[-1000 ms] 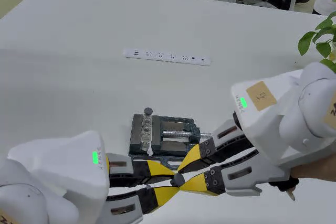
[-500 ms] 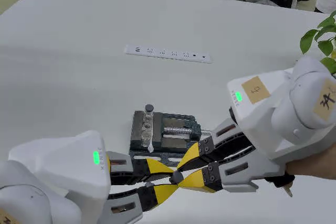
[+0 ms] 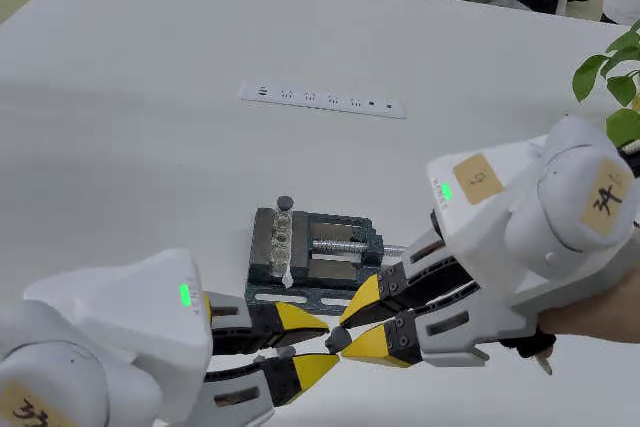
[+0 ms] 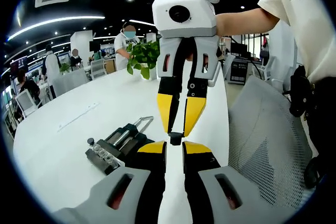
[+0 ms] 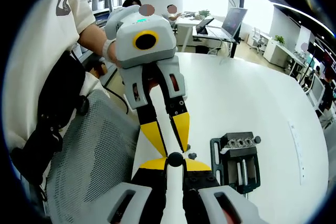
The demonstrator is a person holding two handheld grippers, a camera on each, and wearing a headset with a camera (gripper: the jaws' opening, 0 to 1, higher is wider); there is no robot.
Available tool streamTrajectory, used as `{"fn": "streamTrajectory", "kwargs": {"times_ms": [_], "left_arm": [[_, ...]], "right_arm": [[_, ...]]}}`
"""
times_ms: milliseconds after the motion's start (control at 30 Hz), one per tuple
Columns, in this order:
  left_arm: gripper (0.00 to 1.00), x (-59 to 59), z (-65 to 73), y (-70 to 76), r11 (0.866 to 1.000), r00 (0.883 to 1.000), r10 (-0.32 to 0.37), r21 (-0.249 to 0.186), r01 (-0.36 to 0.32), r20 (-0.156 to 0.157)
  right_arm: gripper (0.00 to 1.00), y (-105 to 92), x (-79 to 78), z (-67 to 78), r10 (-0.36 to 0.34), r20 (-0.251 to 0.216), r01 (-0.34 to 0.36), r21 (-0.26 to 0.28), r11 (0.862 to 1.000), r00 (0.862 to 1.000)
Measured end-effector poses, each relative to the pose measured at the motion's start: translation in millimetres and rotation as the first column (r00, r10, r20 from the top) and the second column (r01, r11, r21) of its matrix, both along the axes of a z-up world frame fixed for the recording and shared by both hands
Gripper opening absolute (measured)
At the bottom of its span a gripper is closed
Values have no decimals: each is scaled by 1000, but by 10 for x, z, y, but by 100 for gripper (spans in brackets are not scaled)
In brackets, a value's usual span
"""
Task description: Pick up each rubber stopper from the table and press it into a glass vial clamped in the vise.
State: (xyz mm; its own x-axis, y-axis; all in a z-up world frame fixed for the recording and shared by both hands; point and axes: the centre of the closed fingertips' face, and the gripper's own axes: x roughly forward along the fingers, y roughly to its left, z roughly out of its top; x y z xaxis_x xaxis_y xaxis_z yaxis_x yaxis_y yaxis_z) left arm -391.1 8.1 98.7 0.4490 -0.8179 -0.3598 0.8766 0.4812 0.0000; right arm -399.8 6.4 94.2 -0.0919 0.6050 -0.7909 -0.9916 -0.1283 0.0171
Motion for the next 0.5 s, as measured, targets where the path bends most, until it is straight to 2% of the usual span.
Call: {"fn": "streamTrajectory", "kwargs": {"times_ms": [67,133,167,267,300,367,467,500], "left_arm": [[14,27,-27,39,1000,999,29,-9,-29,-24],[20,58,-52,83,998,998,54,-15,-55,-34],[24,68,-76,112,997,996,74,-22,-75,-57],[34,100,-101,172,992,990,116,-41,-120,-83],[37,106,-119,192,990,987,130,-41,-134,-98],[47,149,-146,251,984,981,168,-37,-172,-100],[60,182,-190,326,976,970,208,-32,-214,-129],[64,199,-217,368,970,961,234,-25,-240,-146]], "right_arm": [[5,-11,9,-9,-4,-1,4,-3,1000,1000],[5,-18,12,-17,-4,-1,4,-5,1000,1000],[5,-23,12,-22,-4,-2,4,-7,1000,1000],[5,-28,15,-29,-3,-3,3,-9,1000,1000],[5,-29,17,-31,-3,-2,3,-9,1000,1000],[5,-30,17,-35,-2,-3,2,-11,1000,1000],[5,-30,24,-39,-2,-4,2,-10,1000,1000],[5,-32,27,-41,-1,-3,1,-10,1000,1000]]}}
